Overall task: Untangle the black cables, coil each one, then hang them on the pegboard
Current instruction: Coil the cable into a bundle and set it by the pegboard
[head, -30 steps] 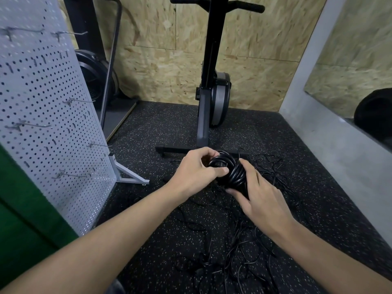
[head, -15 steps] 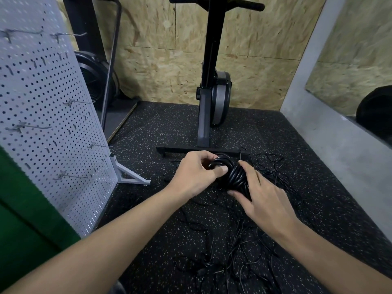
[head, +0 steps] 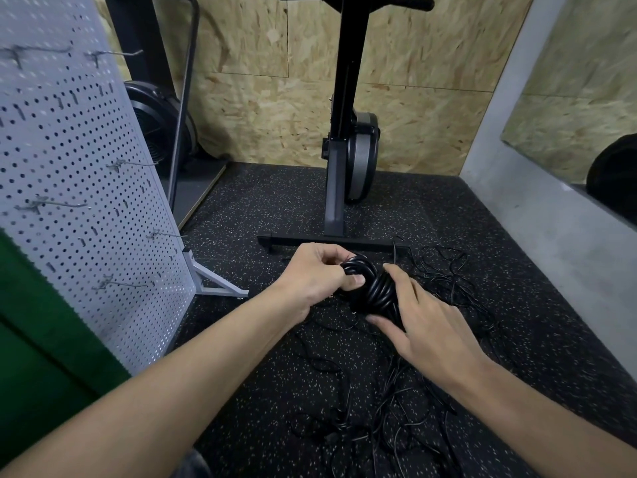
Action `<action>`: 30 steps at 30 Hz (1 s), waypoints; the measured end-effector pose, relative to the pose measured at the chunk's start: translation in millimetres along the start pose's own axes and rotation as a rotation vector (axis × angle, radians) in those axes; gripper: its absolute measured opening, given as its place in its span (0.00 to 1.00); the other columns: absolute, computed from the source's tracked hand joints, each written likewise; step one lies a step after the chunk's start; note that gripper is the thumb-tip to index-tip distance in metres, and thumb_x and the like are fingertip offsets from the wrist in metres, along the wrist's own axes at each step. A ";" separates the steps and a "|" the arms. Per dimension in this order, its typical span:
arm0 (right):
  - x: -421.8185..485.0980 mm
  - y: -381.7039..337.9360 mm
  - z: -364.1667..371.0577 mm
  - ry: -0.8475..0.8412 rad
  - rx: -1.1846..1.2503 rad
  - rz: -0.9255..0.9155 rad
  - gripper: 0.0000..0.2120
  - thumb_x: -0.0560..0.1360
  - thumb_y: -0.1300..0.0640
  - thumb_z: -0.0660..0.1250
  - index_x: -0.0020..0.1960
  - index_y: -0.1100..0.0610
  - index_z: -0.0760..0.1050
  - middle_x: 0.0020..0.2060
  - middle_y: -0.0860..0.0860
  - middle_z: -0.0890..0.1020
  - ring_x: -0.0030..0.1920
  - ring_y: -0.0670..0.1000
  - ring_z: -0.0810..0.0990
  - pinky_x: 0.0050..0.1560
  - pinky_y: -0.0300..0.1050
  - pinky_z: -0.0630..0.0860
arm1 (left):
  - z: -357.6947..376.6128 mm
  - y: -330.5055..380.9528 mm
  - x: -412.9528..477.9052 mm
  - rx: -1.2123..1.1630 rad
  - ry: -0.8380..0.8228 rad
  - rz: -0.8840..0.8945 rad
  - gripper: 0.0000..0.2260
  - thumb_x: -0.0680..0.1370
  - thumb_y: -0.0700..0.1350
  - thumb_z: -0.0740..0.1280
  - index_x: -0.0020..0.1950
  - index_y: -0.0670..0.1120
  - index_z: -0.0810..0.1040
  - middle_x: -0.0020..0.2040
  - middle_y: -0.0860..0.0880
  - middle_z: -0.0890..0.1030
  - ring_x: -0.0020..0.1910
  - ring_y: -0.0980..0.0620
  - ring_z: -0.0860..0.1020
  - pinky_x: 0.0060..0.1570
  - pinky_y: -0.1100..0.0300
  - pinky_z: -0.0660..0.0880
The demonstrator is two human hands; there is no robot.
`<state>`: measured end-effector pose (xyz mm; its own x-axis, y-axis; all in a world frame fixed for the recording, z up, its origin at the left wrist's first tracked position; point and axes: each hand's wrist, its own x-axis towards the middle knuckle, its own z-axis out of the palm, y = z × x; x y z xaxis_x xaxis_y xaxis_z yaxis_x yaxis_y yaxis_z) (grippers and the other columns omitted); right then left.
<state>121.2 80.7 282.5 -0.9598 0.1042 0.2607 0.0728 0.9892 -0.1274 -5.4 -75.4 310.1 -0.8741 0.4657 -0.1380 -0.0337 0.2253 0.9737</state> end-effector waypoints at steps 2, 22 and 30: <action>0.0 -1.7 -0.8 -0.001 0.019 0.005 0.37 0.81 0.34 0.59 0.82 0.51 0.51 0.68 0.48 0.76 0.63 0.50 0.81 0.52 0.46 0.79 | 3.2 -3.8 0.3 0.081 0.029 0.067 0.09 0.73 0.35 0.77 0.41 0.50 0.85 0.43 0.46 0.87 0.44 0.52 0.82 0.53 0.52 0.82; -2.0 23.2 8.0 -0.101 0.396 0.088 0.37 0.79 0.38 0.68 0.81 0.33 0.51 0.64 0.44 0.78 0.54 0.49 0.82 0.61 0.50 0.78 | -13.5 -16.5 5.3 0.430 -0.247 0.312 0.09 0.78 0.46 0.76 0.57 0.52 0.82 0.52 0.56 0.86 0.54 0.58 0.83 0.61 0.53 0.78; -2.2 18.3 10.7 -0.155 0.355 0.072 0.36 0.80 0.38 0.66 0.81 0.33 0.48 0.60 0.44 0.78 0.44 0.44 0.77 0.58 0.52 0.78 | -2.6 -19.6 -0.1 0.567 -0.040 0.368 0.11 0.74 0.40 0.78 0.53 0.50 0.82 0.50 0.56 0.81 0.50 0.60 0.78 0.52 0.65 0.73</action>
<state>121.7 97.5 269.4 -0.9872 0.1285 0.0948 0.0695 0.8799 -0.4700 -5.9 -82.1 291.5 -0.7614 0.6265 0.1668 0.5311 0.4551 0.7147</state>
